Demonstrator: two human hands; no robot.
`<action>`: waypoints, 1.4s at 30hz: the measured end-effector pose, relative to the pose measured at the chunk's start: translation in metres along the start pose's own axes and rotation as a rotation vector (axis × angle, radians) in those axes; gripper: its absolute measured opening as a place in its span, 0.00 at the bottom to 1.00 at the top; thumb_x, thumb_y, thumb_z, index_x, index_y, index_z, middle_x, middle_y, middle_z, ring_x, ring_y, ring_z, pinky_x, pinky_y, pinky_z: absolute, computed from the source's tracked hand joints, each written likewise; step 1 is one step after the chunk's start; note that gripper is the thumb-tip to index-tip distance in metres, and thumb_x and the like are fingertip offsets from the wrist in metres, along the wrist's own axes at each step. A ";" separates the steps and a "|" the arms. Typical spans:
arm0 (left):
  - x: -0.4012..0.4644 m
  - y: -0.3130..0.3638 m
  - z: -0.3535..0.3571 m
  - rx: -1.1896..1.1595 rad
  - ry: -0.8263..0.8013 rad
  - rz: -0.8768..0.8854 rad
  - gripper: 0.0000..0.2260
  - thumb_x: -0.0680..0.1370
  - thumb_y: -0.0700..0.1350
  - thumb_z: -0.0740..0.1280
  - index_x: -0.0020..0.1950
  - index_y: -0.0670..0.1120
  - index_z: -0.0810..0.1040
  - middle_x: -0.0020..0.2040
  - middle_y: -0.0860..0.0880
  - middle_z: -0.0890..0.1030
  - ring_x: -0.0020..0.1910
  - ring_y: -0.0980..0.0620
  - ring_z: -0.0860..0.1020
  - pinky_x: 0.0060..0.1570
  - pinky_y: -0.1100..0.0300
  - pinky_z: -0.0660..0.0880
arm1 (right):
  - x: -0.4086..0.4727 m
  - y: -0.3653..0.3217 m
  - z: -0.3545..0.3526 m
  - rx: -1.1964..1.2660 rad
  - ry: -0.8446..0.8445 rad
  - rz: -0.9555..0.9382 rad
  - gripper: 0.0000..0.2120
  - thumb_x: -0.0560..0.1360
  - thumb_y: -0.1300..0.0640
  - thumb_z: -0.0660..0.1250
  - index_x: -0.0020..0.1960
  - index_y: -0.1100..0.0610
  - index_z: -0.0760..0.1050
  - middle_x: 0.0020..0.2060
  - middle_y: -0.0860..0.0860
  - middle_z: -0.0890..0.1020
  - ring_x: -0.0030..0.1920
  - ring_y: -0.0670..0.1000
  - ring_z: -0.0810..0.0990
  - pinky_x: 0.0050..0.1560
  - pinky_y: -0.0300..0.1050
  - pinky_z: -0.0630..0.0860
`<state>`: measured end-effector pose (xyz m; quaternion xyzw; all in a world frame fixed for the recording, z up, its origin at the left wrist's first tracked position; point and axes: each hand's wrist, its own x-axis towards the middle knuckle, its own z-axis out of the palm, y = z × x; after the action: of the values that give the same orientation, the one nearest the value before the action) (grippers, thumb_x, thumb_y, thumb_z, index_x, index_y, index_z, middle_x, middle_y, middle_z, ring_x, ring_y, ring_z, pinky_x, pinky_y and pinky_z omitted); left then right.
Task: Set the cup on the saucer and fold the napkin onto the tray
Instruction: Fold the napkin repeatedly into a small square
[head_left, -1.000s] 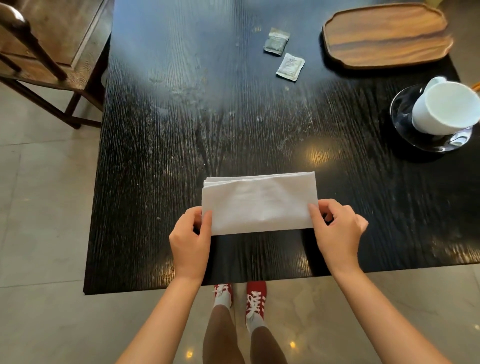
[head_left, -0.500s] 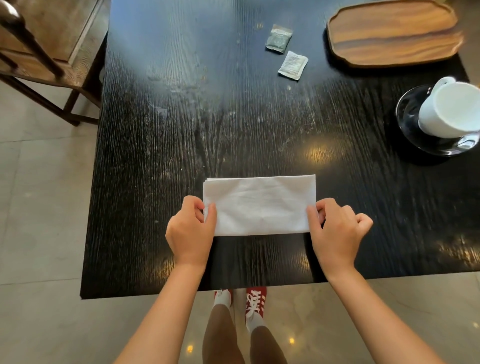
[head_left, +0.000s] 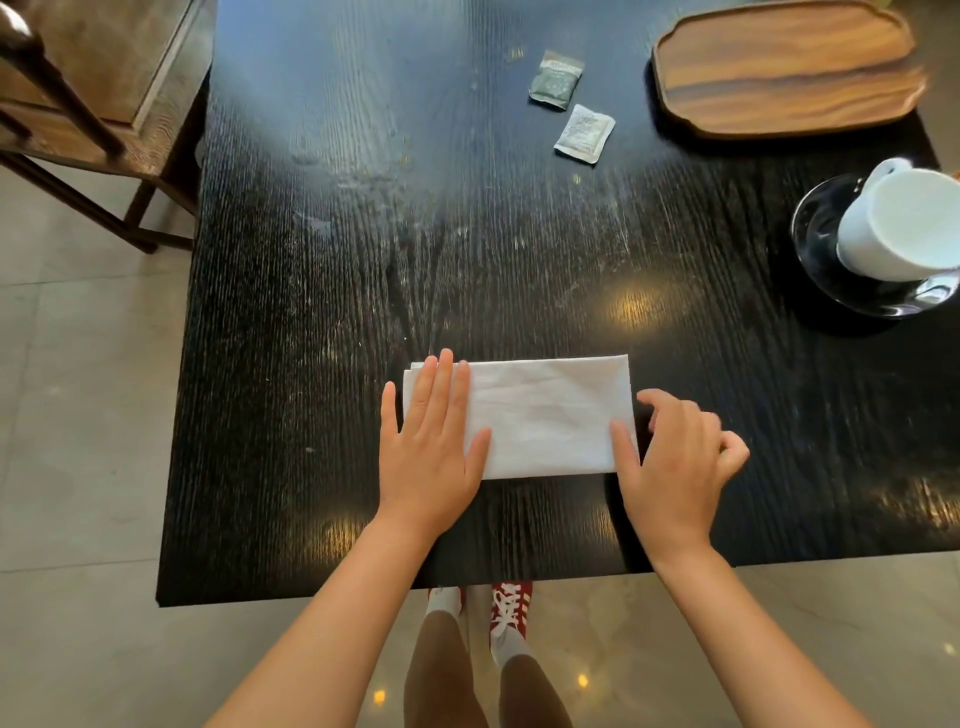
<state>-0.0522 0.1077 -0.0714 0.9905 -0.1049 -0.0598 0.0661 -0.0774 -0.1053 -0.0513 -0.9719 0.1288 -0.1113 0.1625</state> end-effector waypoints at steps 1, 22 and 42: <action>0.001 0.001 0.000 0.004 0.003 0.002 0.28 0.78 0.55 0.49 0.75 0.43 0.53 0.76 0.43 0.57 0.75 0.47 0.53 0.71 0.43 0.45 | -0.001 -0.008 -0.002 0.015 0.004 -0.034 0.15 0.74 0.51 0.59 0.58 0.55 0.70 0.47 0.52 0.78 0.50 0.54 0.73 0.55 0.50 0.59; -0.006 -0.006 0.000 0.050 0.022 -0.040 0.28 0.79 0.54 0.46 0.75 0.41 0.52 0.76 0.44 0.54 0.75 0.49 0.50 0.71 0.42 0.43 | 0.035 0.006 0.018 -0.248 -0.437 -0.502 0.30 0.78 0.45 0.46 0.75 0.59 0.47 0.75 0.51 0.50 0.74 0.47 0.47 0.72 0.54 0.41; 0.038 0.015 -0.007 -0.035 -0.008 0.288 0.34 0.75 0.64 0.48 0.76 0.46 0.54 0.77 0.49 0.53 0.76 0.50 0.49 0.68 0.31 0.45 | -0.144 -0.024 -0.014 -0.216 -0.465 -0.460 0.26 0.76 0.50 0.55 0.70 0.62 0.62 0.72 0.65 0.58 0.73 0.62 0.54 0.65 0.69 0.54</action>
<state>-0.0169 0.0858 -0.0666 0.9636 -0.2451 -0.0556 0.0907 -0.2114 -0.0461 -0.0557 -0.9864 -0.1231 0.0940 0.0542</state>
